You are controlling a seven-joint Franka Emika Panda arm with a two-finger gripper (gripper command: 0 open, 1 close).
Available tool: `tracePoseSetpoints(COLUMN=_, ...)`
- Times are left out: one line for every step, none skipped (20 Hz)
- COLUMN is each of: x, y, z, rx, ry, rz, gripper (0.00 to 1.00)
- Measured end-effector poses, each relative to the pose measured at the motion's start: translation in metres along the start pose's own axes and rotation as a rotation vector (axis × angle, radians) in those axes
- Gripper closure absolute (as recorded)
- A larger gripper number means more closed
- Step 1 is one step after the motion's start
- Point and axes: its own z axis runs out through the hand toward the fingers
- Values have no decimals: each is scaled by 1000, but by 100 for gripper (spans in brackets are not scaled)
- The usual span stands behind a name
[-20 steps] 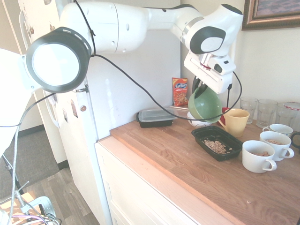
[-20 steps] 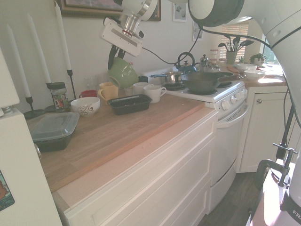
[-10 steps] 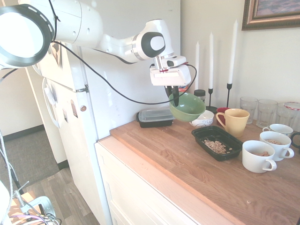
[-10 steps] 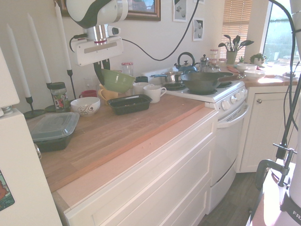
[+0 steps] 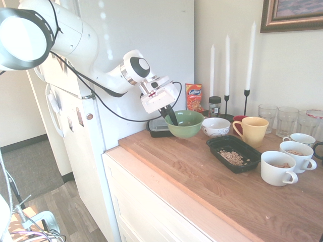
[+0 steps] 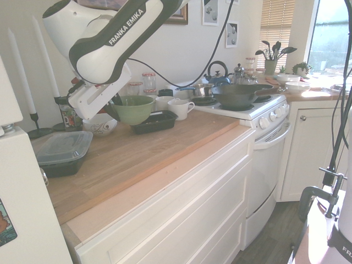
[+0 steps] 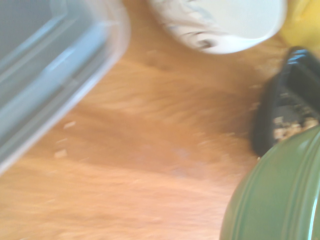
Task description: Pour the cereal into the box
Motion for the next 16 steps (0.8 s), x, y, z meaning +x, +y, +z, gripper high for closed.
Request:
tracePoseSetpoints(x=-7, y=-3, z=0, rx=1, ry=-1, rz=-6, gripper=100)
tracePoseSetpoints(x=-15, y=-5, z=3, rx=2, ry=-3, rz=-12, gripper=100)
tracePoseSetpoints(x=-22, y=-6, z=6, rx=5, ry=-6, rz=-15, gripper=100)
tracePoseSetpoints(x=-29, y=-8, z=12, rx=8, ry=-12, rz=-19, gripper=100)
tracePoseSetpoints(x=-35, y=-9, z=18, rx=10, ry=-14, rz=-23, gripper=100)
tracePoseSetpoints(x=-40, y=-10, z=24, rx=11, ry=-15, rz=-26, gripper=100)
tracePoseSetpoints(x=-44, y=-11, z=31, rx=14, ry=-15, rz=-30, gripper=100)
tracePoseSetpoints(x=-46, y=-12, z=36, rx=17, ry=-16, rz=-34, gripper=100)
tracePoseSetpoints(x=-48, y=-13, z=41, rx=19, ry=-17, rz=-38, gripper=100)
tracePoseSetpoints(x=-49, y=-14, z=44, rx=23, ry=-18, rz=-40, gripper=100)
tracePoseSetpoints(x=-49, y=-14, z=46, rx=26, ry=-16, rz=-42, gripper=100)
tracePoseSetpoints(x=-48, y=-14, z=47, rx=27, ry=-14, rz=-42, gripper=100)
tracePoseSetpoints(x=-47, y=-13, z=47, rx=27, ry=-12, rz=-43, gripper=100)
tracePoseSetpoints(x=-47, y=-13, z=47, rx=27, ry=-11, rz=-43, gripper=100)
tracePoseSetpoints(x=-46, y=-13, z=48, rx=26, ry=-10, rz=-44, gripper=100)
tracePoseSetpoints(x=-47, y=-13, z=49, rx=25, ry=-10, rz=-46, gripper=100)
